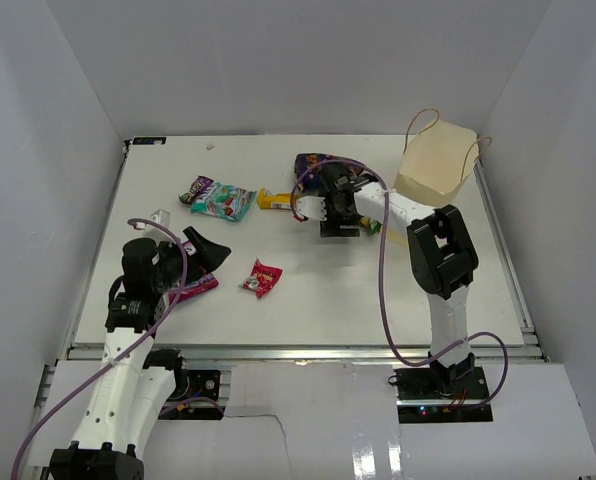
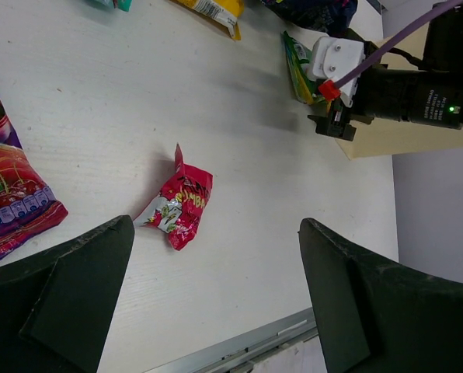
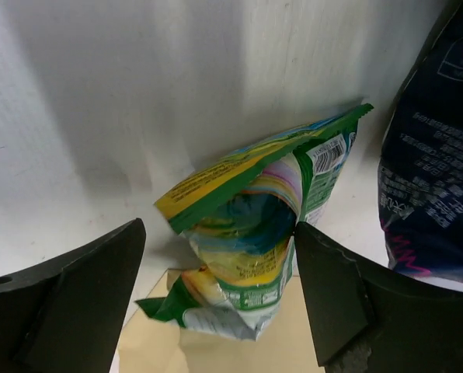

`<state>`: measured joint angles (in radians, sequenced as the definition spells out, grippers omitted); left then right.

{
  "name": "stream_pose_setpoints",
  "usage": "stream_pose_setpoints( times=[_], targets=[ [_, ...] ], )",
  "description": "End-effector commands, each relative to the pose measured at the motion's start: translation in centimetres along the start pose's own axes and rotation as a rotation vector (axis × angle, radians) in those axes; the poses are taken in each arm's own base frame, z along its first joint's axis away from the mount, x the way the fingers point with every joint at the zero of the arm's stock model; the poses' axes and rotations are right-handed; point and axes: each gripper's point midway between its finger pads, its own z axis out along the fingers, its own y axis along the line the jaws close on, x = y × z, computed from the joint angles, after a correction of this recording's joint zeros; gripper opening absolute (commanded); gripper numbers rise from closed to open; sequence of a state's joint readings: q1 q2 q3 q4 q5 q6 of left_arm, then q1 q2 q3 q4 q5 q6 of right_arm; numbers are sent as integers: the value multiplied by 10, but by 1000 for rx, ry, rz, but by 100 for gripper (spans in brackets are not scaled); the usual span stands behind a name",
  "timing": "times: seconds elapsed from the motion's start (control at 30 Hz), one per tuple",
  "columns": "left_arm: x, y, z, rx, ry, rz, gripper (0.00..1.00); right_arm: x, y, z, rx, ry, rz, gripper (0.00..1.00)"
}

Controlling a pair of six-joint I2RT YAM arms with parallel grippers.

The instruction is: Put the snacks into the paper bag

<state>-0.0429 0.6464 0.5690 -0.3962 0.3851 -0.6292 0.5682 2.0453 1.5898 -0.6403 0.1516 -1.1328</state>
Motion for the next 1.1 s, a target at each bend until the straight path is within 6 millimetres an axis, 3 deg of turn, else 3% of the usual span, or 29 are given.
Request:
stream_pose_setpoints(
  times=[0.0, 0.1, 0.17, 0.2, 0.3, 0.33, 0.4, 0.43, 0.5, 0.53, 0.63, 0.7, 0.8, 0.87, 0.9, 0.97, 1.0, 1.07],
  targets=[
    [3, -4, -2, 21, 5, -2, 98, 15, -23, 8, 76, 43, 17, 82],
    [2, -4, -3, 24, 1, -1, 98, 33, -27, 23, 82, 97, 49, 75],
    [2, -5, -4, 25, 2, -1, 98, 40, -19, 31, 40, 104, 76, 58],
    [2, -5, -4, 27, 1, -2, 98, 39, -16, 31, 25, 93, 81, 42],
    [3, -5, -4, 25, 0, -5, 98, 19, 0, 13, -46, -40, 108, 24],
    [2, -5, -4, 27, -3, -6, 98, -4, 12, -6, -102, -184, 112, 22],
    [2, -5, -4, 25, 2, -6, 98, -29, 25, -33, -169, -328, 125, 18],
    [2, -5, -3, 25, 2, -6, 98, -57, 31, -67, -211, -498, 118, 17],
    [2, -5, -2, 26, 6, -5, 98, -77, 44, -104, -279, -635, 128, 14],
    [1, -5, -2, 26, 4, -5, 98, -94, 46, -137, -293, -753, 122, 14],
    [1, -6, -1, 31, 4, -3, 98, -113, 34, -198, -284, -903, 168, 11],
    [1, -7, -1, 33, 6, -3, 98, -118, 15, -239, -250, -980, 213, 10],
    [1, -7, -3, 37, 1, -2, 98, -103, -29, -302, -129, -1095, 273, 8],
    [1, -8, -4, 40, -3, 1, 98, -75, -57, -341, -44, -1143, 388, 8],
    [2, -8, -4, 40, -3, 0, 98, -49, -79, -362, 73, -1160, 420, 8],
    [2, -7, -4, 39, -4, -2, 98, -24, -94, -387, 129, -1191, 534, 8],
    [2, -6, -3, 37, -4, -1, 98, 1, -107, -408, 247, -1194, 550, 8],
    [2, -6, -2, 35, 2, -3, 98, 31, -120, -422, 353, -1171, 656, 8]
  ],
)
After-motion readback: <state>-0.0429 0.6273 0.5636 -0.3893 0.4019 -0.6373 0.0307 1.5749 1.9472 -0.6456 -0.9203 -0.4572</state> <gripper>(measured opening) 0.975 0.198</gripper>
